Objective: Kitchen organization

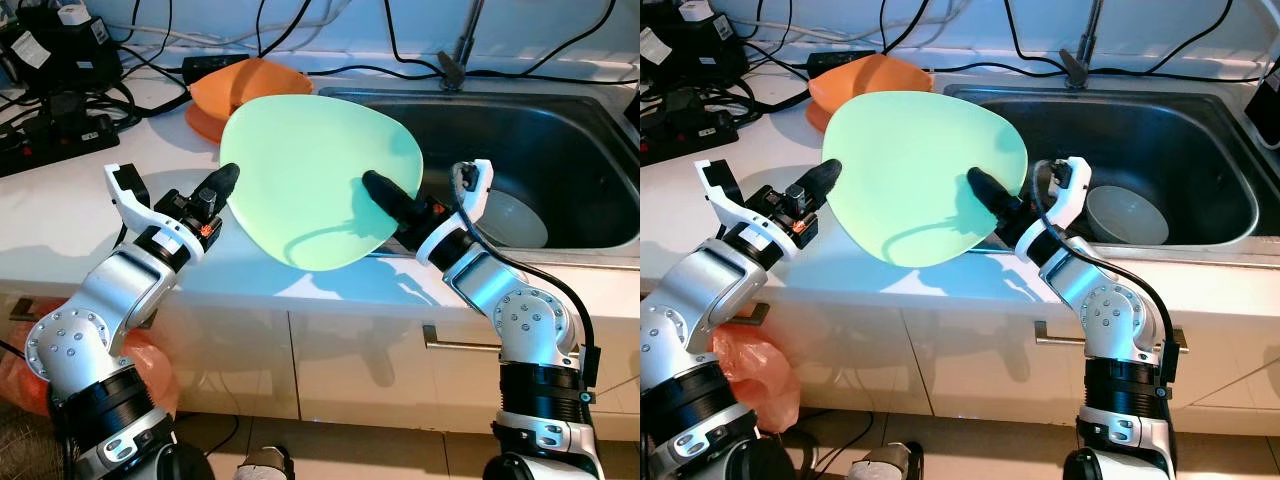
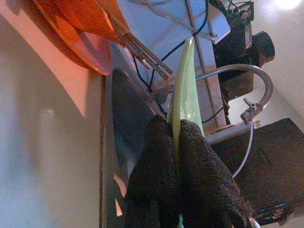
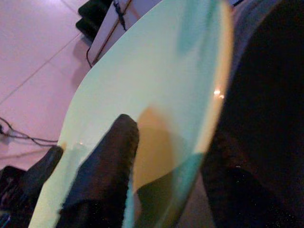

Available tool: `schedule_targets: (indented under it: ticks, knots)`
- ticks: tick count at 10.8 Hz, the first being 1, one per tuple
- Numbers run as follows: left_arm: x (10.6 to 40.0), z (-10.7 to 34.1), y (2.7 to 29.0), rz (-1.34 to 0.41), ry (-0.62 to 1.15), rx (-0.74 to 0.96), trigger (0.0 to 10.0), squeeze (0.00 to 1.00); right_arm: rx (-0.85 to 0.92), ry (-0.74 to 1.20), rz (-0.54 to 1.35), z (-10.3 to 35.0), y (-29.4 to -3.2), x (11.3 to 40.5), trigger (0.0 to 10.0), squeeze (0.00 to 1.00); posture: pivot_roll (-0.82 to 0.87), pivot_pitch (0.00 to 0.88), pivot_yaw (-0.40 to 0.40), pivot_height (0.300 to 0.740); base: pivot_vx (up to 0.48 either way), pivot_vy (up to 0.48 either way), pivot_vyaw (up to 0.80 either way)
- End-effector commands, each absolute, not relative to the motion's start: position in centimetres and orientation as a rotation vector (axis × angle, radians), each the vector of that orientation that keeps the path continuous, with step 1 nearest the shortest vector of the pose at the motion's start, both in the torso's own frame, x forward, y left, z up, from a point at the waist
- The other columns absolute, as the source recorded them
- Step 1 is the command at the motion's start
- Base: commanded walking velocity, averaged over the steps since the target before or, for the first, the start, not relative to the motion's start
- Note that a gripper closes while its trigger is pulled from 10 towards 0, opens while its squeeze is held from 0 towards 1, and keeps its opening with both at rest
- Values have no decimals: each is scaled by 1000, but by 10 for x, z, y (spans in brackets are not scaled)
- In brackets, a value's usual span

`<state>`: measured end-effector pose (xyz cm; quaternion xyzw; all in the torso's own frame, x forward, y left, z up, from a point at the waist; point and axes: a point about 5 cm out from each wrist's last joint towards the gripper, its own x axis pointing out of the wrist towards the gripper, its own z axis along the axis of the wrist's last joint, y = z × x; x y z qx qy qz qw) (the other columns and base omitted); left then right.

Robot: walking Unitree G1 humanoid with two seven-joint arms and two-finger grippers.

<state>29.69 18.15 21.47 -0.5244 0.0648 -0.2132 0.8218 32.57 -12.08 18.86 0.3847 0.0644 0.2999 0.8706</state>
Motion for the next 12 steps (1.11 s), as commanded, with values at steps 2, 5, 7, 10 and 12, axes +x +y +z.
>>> schedule_targets:
  ticks: [2, 5, 7, 10, 12]
  knots:
    - [290, 228, 173, -598, 87, -1107, 0, 0, 872, 184, 613, 185, -120, 327, 0, 0, 163, 97, 39, 740, 0, 0, 0]
    - [286, 227, 171, -647, 97, -1098, 0, 0, 903, 197, 606, 185, -121, 327, 0, 0, 162, 94, 39, 740, 0, 0, 0]
    - [287, 218, 175, -607, 129, -1073, 0, 0, 916, 197, 611, 186, -121, 327, 0, 0, 163, 93, 40, 740, 0, 0, 0]
    - [289, 216, 175, -584, 144, -1015, 10000, 1000, 924, 195, 611, 187, -121, 327, 0, 0, 162, 89, 38, 740, 0, 0, 0]
    - [290, 211, 173, -564, 162, -980, 10000, 1000, 936, 181, 603, 189, -124, 328, 0, 0, 161, 89, 36, 740, 0, 0, 0]
